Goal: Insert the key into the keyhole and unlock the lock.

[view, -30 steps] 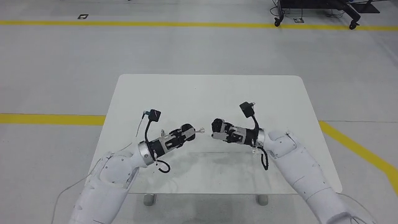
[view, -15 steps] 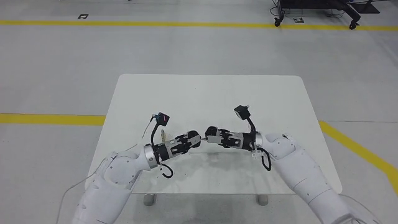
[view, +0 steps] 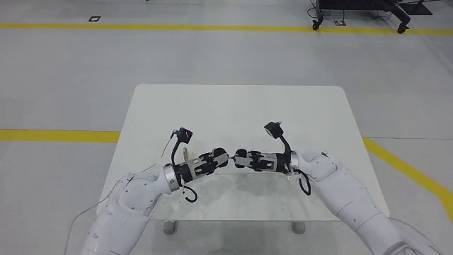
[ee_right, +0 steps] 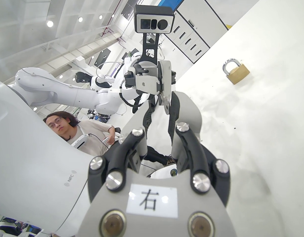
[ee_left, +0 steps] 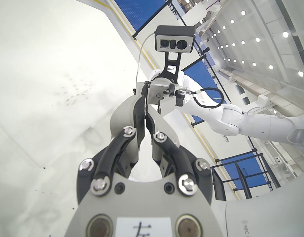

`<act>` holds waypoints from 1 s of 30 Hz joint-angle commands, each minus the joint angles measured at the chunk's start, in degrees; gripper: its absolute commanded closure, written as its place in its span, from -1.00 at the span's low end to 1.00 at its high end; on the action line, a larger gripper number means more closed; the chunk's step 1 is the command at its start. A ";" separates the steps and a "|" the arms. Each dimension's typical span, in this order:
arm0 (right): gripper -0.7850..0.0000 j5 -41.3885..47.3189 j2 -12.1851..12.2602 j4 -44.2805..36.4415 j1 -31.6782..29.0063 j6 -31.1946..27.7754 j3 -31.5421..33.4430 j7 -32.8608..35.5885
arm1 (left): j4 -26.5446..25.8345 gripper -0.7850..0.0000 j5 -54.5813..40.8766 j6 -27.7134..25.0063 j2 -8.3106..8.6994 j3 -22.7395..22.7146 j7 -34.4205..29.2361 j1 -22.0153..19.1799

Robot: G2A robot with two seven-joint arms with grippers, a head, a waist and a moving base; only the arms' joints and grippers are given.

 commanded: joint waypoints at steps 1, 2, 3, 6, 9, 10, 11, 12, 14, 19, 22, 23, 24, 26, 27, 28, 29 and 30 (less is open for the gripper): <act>1.00 0.08 0.24 0.08 0.28 -0.23 -0.49 -0.23 | -0.05 1.00 -0.01 -0.12 0.06 0.00 0.08 0.01; 1.00 0.10 0.36 0.11 0.41 -0.35 -0.76 -0.35 | -0.05 1.00 -0.05 -0.17 0.09 0.03 0.11 0.03; 1.00 0.06 0.48 0.13 0.56 -0.44 -1.04 -0.44 | -0.05 1.00 -0.15 -0.21 0.11 0.05 0.12 0.03; 1.00 0.01 0.80 0.06 0.85 -0.83 -1.99 -0.83 | -0.02 1.00 -0.15 -0.33 0.20 0.05 0.33 -0.01; 1.00 0.05 1.14 0.10 1.13 -1.34 -2.88 -1.34 | -0.10 -1.00 -0.71 -0.36 0.26 -0.10 0.91 0.03; 1.00 0.19 1.24 0.12 1.21 -1.62 -3.13 -1.62 | -0.10 -1.00 -0.94 -0.21 0.26 -0.35 1.74 0.09; 1.00 0.33 1.35 0.23 1.29 -2.04 -3.29 -2.04 | -0.10 -1.00 -0.94 -0.21 0.26 -0.35 1.74 0.09; 1.00 0.55 1.47 0.51 1.35 -2.59 -3.29 -2.59 | -0.10 -1.00 -0.94 -0.21 0.26 -0.35 1.74 0.09; 1.00 0.98 1.82 1.22 1.50 -4.12 -2.83 -4.12 | -0.10 -1.00 -0.94 -0.21 0.26 -0.35 1.74 0.09; 1.00 2.03 2.89 1.88 1.01 -5.25 0.18 -5.25 | -0.10 -1.00 -0.94 -0.21 0.26 -0.35 1.74 0.09; 1.00 2.03 2.89 1.88 1.01 -5.25 0.18 -5.25 | -0.10 -1.00 -0.94 -0.21 0.26 -0.35 1.74 0.09; 1.00 2.03 2.89 1.88 1.01 -5.25 0.18 -5.25 | -0.10 -1.00 -0.94 -0.21 0.26 -0.35 1.74 0.09; 1.00 2.03 2.89 1.88 1.01 -5.25 0.18 -5.25 | -0.10 -1.00 -0.94 -0.21 0.26 -0.35 1.74 0.09; 1.00 2.03 2.89 1.88 1.01 -5.25 0.18 -5.25 | -2.33 -1.00 4.06 0.87 0.32 -0.22 3.22 -0.10; 1.00 2.03 2.89 1.88 1.01 -5.25 0.18 -5.25 | -3.82 -1.00 6.87 2.12 0.35 -0.36 4.68 0.20; 1.00 2.03 2.89 1.88 1.01 -5.25 0.18 -5.25 | -5.42 -1.00 8.25 2.83 0.42 -0.78 5.88 0.78; 1.00 2.03 2.89 1.88 1.01 -5.25 0.18 -5.25 | -7.00 -1.00 10.06 3.41 0.63 -1.88 6.64 1.49; 1.00 2.03 2.89 1.88 1.01 -5.25 0.18 -5.25 | -8.86 -1.00 13.21 4.19 0.96 -3.49 7.18 2.43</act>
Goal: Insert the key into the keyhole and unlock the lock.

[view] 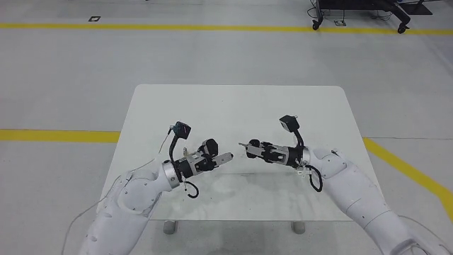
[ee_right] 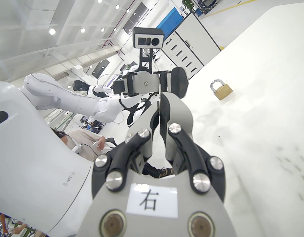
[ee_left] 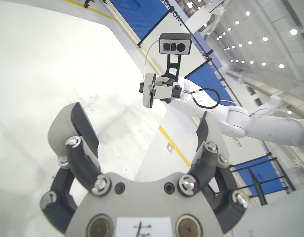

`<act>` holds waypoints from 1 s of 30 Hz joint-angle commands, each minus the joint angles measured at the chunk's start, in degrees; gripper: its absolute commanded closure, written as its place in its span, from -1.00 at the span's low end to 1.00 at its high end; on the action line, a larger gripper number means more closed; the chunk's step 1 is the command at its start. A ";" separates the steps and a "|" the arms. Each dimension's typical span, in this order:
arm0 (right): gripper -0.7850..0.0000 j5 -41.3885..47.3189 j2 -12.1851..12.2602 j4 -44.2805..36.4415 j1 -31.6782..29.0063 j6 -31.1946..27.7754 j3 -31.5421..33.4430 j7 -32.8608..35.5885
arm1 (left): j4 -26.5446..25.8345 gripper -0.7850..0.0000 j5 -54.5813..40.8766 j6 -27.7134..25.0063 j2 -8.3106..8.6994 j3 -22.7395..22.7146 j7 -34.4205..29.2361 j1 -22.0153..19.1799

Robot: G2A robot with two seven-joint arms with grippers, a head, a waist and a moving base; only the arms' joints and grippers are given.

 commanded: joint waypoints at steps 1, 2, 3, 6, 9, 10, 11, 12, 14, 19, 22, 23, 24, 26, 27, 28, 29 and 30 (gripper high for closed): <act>1.00 0.00 0.00 0.00 0.00 0.00 0.00 0.00 | -4.09 -1.00 7.16 1.78 0.69 -3.37 0.91 2.38; 1.00 0.00 0.00 0.00 0.00 0.00 0.00 0.00 | -6.05 -1.00 10.94 3.19 1.09 -5.10 0.58 3.90; 1.00 0.00 0.00 0.00 0.00 0.00 0.00 0.00 | -7.96 -1.00 15.77 5.40 1.49 -6.89 -0.08 5.33; 1.00 0.00 0.00 0.00 0.00 0.00 0.00 0.00 | -12.51 -1.00 28.72 14.35 2.12 -10.01 -0.43 9.49; 1.00 0.00 0.00 0.00 0.00 0.00 0.00 0.00 | -13.13 -1.00 32.22 19.51 2.21 -10.51 -1.90 11.46; 1.00 0.00 0.00 0.00 0.00 0.00 0.00 0.00 | -12.69 -1.00 33.31 21.17 2.22 -10.63 -2.44 11.43; 1.00 0.00 0.00 0.00 0.00 0.00 0.00 0.00 | -11.79 -1.00 34.02 22.93 2.18 -10.44 -3.35 11.24; 1.00 0.00 0.00 0.00 0.00 0.00 0.00 0.00 | -10.80 -1.00 34.45 24.35 2.11 -10.08 -4.19 10.62; 1.00 0.00 0.00 0.00 0.00 0.00 0.00 0.00 | -7.85 -1.00 34.95 26.26 1.93 -8.82 -6.24 8.63; 1.00 0.00 0.00 0.00 0.00 0.00 0.00 0.00 | -2.08 -0.67 35.82 29.41 1.16 -4.41 -10.39 1.71; 1.00 0.00 0.00 0.00 0.00 0.00 0.00 0.00 | 0.36 -0.55 34.76 29.95 0.76 -2.77 -12.23 -1.52; 1.00 0.00 0.00 0.00 0.00 0.00 0.00 0.00 | 1.18 -0.48 34.87 30.49 0.63 -2.19 -12.82 -2.47; 1.00 0.00 0.00 0.00 0.00 0.00 0.00 0.00 | 2.00 -0.41 34.64 30.83 0.49 -1.52 -13.72 -3.38; 1.00 0.00 0.00 0.00 0.00 0.00 0.00 0.00 | 3.44 -0.33 34.46 31.36 0.22 -0.19 -15.34 -5.10; 1.00 0.00 0.00 0.00 0.00 0.00 0.00 0.00 | 4.12 -0.27 34.38 31.61 0.09 0.43 -16.14 -5.86; 1.00 0.00 0.00 0.00 0.00 0.00 0.00 0.00 | 4.71 -0.27 34.81 31.82 -0.01 1.01 -16.60 -6.54; 1.00 0.00 0.00 0.00 0.00 0.00 0.00 0.00 | 5.26 -0.31 35.26 32.07 -0.10 1.58 -16.87 -7.07; 1.00 0.00 0.00 0.00 0.00 0.00 0.00 0.00 | 5.68 -0.31 35.41 32.17 -0.21 2.07 -16.95 -7.50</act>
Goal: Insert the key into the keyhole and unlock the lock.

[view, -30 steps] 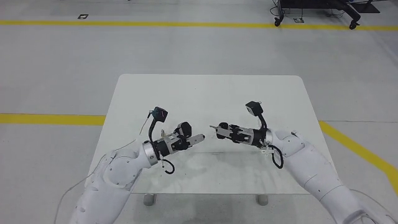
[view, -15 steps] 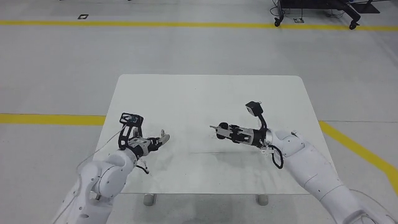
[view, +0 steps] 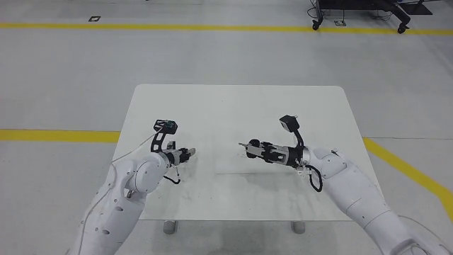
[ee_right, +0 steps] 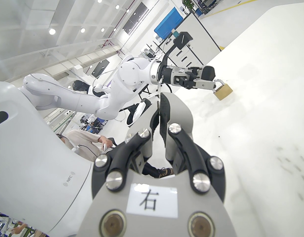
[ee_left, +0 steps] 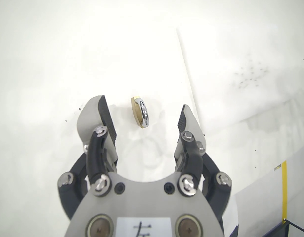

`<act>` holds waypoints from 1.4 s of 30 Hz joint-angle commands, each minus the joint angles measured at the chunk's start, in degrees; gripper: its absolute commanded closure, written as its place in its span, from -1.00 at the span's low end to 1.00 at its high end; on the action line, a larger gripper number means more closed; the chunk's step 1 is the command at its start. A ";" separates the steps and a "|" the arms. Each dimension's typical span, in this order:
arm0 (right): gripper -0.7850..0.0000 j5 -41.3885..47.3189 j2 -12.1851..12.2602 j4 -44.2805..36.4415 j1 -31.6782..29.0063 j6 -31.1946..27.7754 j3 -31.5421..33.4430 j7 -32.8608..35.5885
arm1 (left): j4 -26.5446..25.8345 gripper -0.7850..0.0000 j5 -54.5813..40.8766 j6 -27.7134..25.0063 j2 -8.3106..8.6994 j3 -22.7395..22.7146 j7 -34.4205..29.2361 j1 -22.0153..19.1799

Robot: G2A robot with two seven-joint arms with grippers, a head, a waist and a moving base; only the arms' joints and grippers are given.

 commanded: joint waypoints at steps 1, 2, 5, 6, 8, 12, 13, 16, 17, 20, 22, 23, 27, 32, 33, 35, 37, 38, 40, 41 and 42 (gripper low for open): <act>1.00 0.00 0.00 0.00 0.00 0.00 0.00 0.00 | 0.86 -0.31 0.21 0.26 -0.20 0.90 0.04 -0.75; 1.00 0.00 0.00 0.00 0.00 0.00 0.00 0.00 | 1.21 -0.25 0.07 0.34 -0.29 1.18 0.18 -0.97; 1.00 0.00 0.00 0.00 0.00 0.00 0.00 0.00 | 2.09 0.04 0.17 0.53 -0.46 1.85 0.42 -1.27; 1.00 0.00 0.00 0.00 0.00 0.00 0.00 0.00 | 2.39 0.07 0.41 0.49 -0.48 2.09 0.12 -1.27; 1.00 0.00 0.00 0.00 0.00 0.00 0.00 0.00 | 2.76 0.21 1.34 0.80 -0.49 2.35 -0.27 -1.40; 1.00 0.00 0.00 0.00 0.00 0.00 0.00 0.00 | 2.98 0.64 1.63 1.33 -0.58 2.38 0.74 -1.17; 1.00 0.00 0.00 0.00 0.00 0.00 0.00 0.00 | 3.05 0.65 1.93 1.25 -0.59 2.48 0.94 -1.17; 1.00 0.00 0.00 0.00 0.00 0.00 0.00 0.00 | 3.25 1.00 2.98 1.39 -0.67 2.93 1.17 -1.30; 1.00 0.00 0.00 0.00 0.00 0.00 0.00 0.00 | 3.23 1.00 3.14 1.31 -0.70 3.06 1.22 -1.35; 1.00 0.00 0.00 0.00 0.00 0.00 0.00 0.00 | 2.85 1.00 3.67 0.83 -0.69 3.12 0.95 -1.30; 1.00 0.00 0.00 0.00 0.00 0.00 0.00 0.00 | 2.34 1.00 4.54 0.23 -0.58 3.01 0.30 -1.15; 1.00 0.00 0.00 0.00 0.00 0.00 0.00 0.00 | 1.97 1.00 4.81 0.00 -0.52 2.85 0.02 -1.02; 1.00 0.00 0.00 0.00 0.00 0.00 0.00 0.00 | 0.57 1.00 5.57 -1.07 -0.28 2.03 -0.66 -0.32; 1.00 0.00 0.00 0.00 0.00 0.00 0.00 0.00 | -0.28 1.00 6.47 -1.62 -0.15 1.59 -0.96 0.19; 1.00 0.00 0.00 0.00 0.00 0.00 0.00 0.00 | -0.44 1.00 6.84 -1.75 -0.13 1.59 -0.85 0.26; 1.00 0.00 0.00 0.00 0.00 0.00 0.00 0.00 | -0.79 1.00 8.37 -1.90 -0.09 1.74 -0.12 0.48; 1.00 0.00 0.00 0.00 0.00 0.00 0.00 0.00 | -1.25 1.00 9.01 -2.34 -0.13 2.02 1.53 0.88; 1.00 0.00 0.00 0.00 0.00 0.00 0.00 0.00 | -1.68 1.00 8.78 -2.50 -0.18 1.91 3.72 1.25; 1.00 0.00 0.00 0.00 0.00 0.00 0.00 0.00 | -2.57 1.00 4.64 -3.97 -0.37 1.06 9.30 2.60; 1.00 0.00 0.00 0.00 0.00 0.00 0.00 0.00 | -2.88 1.00 1.19 -5.85 -0.45 0.33 12.46 3.45; 1.00 0.00 0.00 0.00 0.00 0.00 0.00 0.00 | -2.90 1.00 -3.11 -8.34 -0.54 -0.54 15.72 4.41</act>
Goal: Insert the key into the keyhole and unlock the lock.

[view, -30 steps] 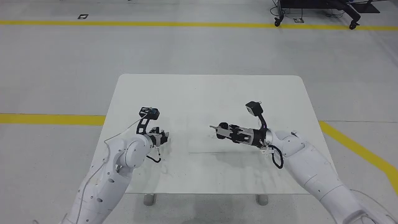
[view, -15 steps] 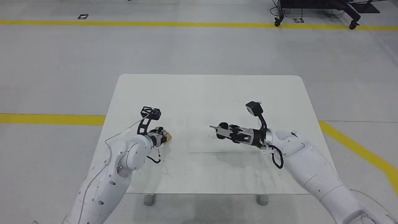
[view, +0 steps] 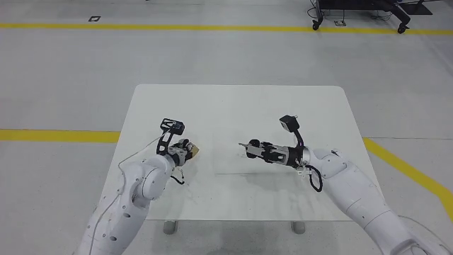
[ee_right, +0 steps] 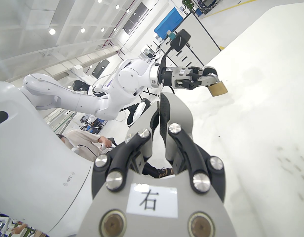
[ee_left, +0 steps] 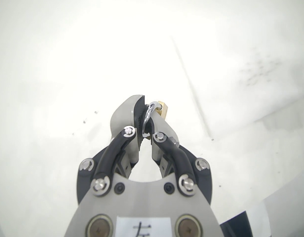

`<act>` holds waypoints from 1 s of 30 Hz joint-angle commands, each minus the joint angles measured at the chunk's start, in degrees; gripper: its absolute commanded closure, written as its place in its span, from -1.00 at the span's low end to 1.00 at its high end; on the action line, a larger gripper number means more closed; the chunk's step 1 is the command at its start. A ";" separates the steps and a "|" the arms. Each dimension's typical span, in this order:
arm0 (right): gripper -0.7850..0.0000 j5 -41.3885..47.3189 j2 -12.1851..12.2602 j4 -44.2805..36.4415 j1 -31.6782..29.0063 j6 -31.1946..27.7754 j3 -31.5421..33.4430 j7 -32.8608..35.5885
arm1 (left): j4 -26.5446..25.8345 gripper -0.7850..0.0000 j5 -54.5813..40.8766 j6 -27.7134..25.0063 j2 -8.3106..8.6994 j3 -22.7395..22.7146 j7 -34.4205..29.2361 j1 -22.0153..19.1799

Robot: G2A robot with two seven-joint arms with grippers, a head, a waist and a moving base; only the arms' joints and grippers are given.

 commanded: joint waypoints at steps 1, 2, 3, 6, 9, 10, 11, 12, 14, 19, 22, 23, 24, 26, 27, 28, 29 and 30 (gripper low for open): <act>1.00 0.00 0.00 0.00 0.00 0.00 0.00 0.00 | 0.29 1.00 -10.22 -6.03 -0.16 -1.84 7.34 1.99; 1.00 0.00 0.00 0.00 0.00 0.00 0.00 0.00 | 0.96 1.00 -14.66 -9.49 -0.20 -2.70 9.63 2.68; 1.00 0.00 0.00 0.00 0.00 0.00 0.00 0.00 | 1.82 1.00 -18.85 -12.87 -0.26 -3.43 11.60 3.20; 1.00 0.00 0.00 0.00 0.00 0.00 0.00 0.00 | 5.26 1.00 -30.00 -23.22 -0.38 -4.35 13.32 3.49; 1.00 0.00 0.00 0.00 0.00 0.00 0.00 0.00 | 5.56 1.00 -30.57 -23.99 -0.37 -4.36 13.05 3.34; 1.00 0.00 0.00 0.00 0.00 0.00 0.00 0.00 | 5.56 1.00 -30.57 -23.99 -0.37 -4.36 13.05 3.34; 1.00 0.00 0.00 0.00 0.00 0.00 0.00 0.00 | 5.56 1.00 -30.57 -23.99 -0.37 -4.36 13.05 3.34; 1.00 -0.03 -0.03 -0.24 -0.11 0.24 -0.08 -0.19 | 5.56 1.00 -30.57 -23.99 -0.37 -4.36 13.05 3.34; 1.00 1.69 -0.49 -2.20 -0.69 1.12 -0.92 -2.17 | 5.55 1.00 -35.78 -25.17 -0.68 -3.46 13.60 3.73; 1.00 3.70 -2.21 -1.94 0.14 0.00 -2.35 -9.36 | 14.90 1.00 -66.04 -28.44 -2.19 0.78 4.05 -1.59; 1.00 1.94 -2.97 -1.24 0.80 0.00 -2.43 -12.04 | 21.39 1.00 -80.05 -25.76 -3.40 4.17 -3.59 -6.51; 1.00 0.74 -3.16 -1.12 0.93 0.00 -2.19 -13.15 | 23.36 1.00 -83.54 -24.56 -3.85 5.32 -5.76 -8.24; 1.00 -0.23 -3.32 -1.25 0.88 0.00 -1.78 -14.48 | 25.41 1.00 -86.12 -22.31 -4.28 6.70 -8.47 -10.11; 1.00 -1.77 -3.41 -2.13 0.33 0.00 -0.62 -16.62 | 28.67 1.00 -86.33 -18.25 -4.91 8.93 -12.57 -14.78; 1.00 -2.06 -3.37 -2.75 0.01 0.00 -0.21 -16.99 | 28.67 1.00 -86.33 -18.25 -4.91 8.93 -12.57 -14.78; 1.00 -2.06 -3.37 -2.75 0.01 0.00 -0.21 -16.99 | 28.67 1.00 -86.33 -18.25 -4.91 8.93 -12.57 -14.78; 1.00 -2.06 -3.37 -2.75 0.01 0.00 -0.21 -16.99 | 28.67 1.00 -86.33 -18.25 -4.91 8.93 -12.57 -14.78; 1.00 -2.06 -3.37 -2.75 0.01 0.00 -0.21 -16.99 | 28.67 1.00 -86.33 -18.25 -4.91 8.93 -12.57 -14.78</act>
